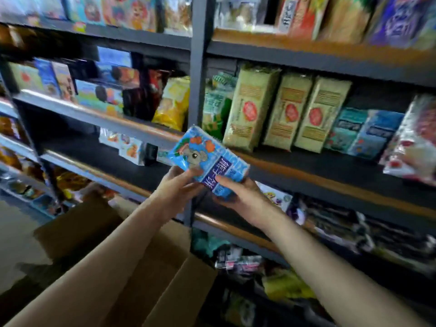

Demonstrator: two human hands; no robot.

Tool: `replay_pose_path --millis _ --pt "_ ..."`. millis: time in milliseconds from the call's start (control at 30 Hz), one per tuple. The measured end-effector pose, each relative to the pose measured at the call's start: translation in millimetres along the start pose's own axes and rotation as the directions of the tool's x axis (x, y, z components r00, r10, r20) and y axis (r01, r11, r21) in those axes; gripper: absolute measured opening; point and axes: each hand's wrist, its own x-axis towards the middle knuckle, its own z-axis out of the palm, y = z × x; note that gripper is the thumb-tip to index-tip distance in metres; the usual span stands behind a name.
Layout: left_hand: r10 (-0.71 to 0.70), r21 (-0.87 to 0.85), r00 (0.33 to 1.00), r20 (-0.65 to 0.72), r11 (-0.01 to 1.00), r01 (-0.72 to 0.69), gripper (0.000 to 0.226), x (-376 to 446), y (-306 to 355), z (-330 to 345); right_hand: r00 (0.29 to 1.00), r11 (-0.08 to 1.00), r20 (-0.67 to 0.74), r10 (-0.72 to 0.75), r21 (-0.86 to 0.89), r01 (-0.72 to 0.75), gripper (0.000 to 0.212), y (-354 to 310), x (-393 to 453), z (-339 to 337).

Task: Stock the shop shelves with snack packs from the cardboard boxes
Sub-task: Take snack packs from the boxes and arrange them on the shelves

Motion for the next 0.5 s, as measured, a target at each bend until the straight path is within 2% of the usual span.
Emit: replay_pose_path --millis 67,133,233,300,367,400,433,500 --pt "-0.018 0.066 1.0 0.019 0.998 0.017 0.014 10 -13 29 0.987 0.992 -0.104 -0.123 -0.049 0.118 0.019 -16 -6 -27" --pt "-0.023 0.115 0.998 0.052 0.993 0.017 0.009 22 -15 55 0.941 0.945 -0.197 -0.274 -0.235 0.226 0.022 -44 -9 -61" --pt "0.027 0.009 0.997 0.071 1.0 -0.028 0.011 47 -13 92 0.828 0.774 -0.215 -0.518 -0.53 0.346 0.03 -104 -23 -114" --pt "0.089 0.093 0.993 0.082 0.991 -0.097 0.016 65 -14 126 0.748 0.615 -0.133 -0.65 -0.671 0.415 0.036 -144 -34 -152" --pt "0.135 0.221 0.981 0.138 0.962 -0.163 0.017 80 -19 169 0.679 0.413 -0.056 -0.732 -0.829 0.377 0.04 -174 -40 -190" --pt "0.153 0.255 0.976 0.155 0.948 -0.189 0.016 88 -22 192 0.658 0.305 -0.027 -0.752 -0.9 0.311 0.044 -185 -40 -208" --pt "0.166 0.282 0.972 0.168 0.937 -0.208 0.017 97 -26 214 0.653 0.215 -0.01 -0.757 -0.948 0.236 0.049 -194 -39 -226" --pt "0.183 0.353 0.958 0.22 0.901 -0.253 0.027 114 -39 254 0.675 0.12 -0.024 -0.738 -0.988 0.096 0.052 -211 -37 -259"
